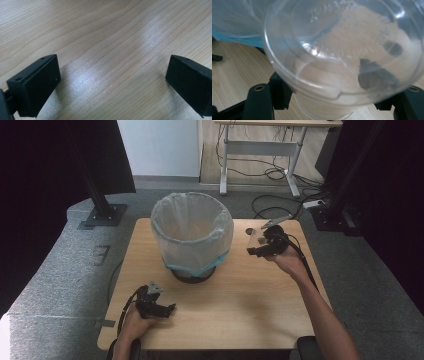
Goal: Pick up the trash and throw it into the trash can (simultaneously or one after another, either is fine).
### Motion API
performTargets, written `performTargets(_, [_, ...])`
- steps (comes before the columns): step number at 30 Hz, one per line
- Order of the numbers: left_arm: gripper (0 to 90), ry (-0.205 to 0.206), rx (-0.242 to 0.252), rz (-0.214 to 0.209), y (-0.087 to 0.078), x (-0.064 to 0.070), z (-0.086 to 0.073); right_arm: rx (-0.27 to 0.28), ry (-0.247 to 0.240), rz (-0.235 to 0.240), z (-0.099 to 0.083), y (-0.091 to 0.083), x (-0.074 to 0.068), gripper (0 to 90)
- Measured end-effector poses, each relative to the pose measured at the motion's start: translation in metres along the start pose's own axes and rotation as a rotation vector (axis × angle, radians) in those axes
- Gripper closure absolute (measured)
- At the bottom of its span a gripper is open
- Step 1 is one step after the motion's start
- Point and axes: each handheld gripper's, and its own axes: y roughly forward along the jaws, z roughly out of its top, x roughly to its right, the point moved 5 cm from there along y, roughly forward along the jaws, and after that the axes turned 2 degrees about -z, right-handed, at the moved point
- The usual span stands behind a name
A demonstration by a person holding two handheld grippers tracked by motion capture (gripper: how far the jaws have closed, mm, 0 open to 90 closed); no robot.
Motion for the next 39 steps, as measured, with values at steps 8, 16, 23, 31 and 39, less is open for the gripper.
performTargets(8, [0.0, 0.0, -0.001, -0.001, 0.0, 0.0, 0.0, 0.009, -0.005, 0.014, 0.017, -0.012, 0.0, 31.0])
performTargets(16, [0.0, 0.0, -0.001, -0.001, 0.0, 0.0, 0.0, 0.011, -0.023, 0.021, 0.039, -0.029, -0.004, 31.1])
performTargets(23, [0.0, 0.0, -0.001, -0.001, 0.0, 0.0, 0.0, 0.019, -0.033, 0.034, 0.058, -0.041, -0.006, 31.1])
performTargets(31, [0.0, -0.001, -0.002, -0.002, 0.0, 0.0, 0.0, 0.01, -0.035, 0.038, 0.075, -0.05, -0.007, 31.1])
performTargets(39, [0.0, 0.001, -0.001, -0.001, 0.0, 0.0, 0.0, 0.022, -0.046, 0.042, 0.096, -0.063, -0.01, 31.1])
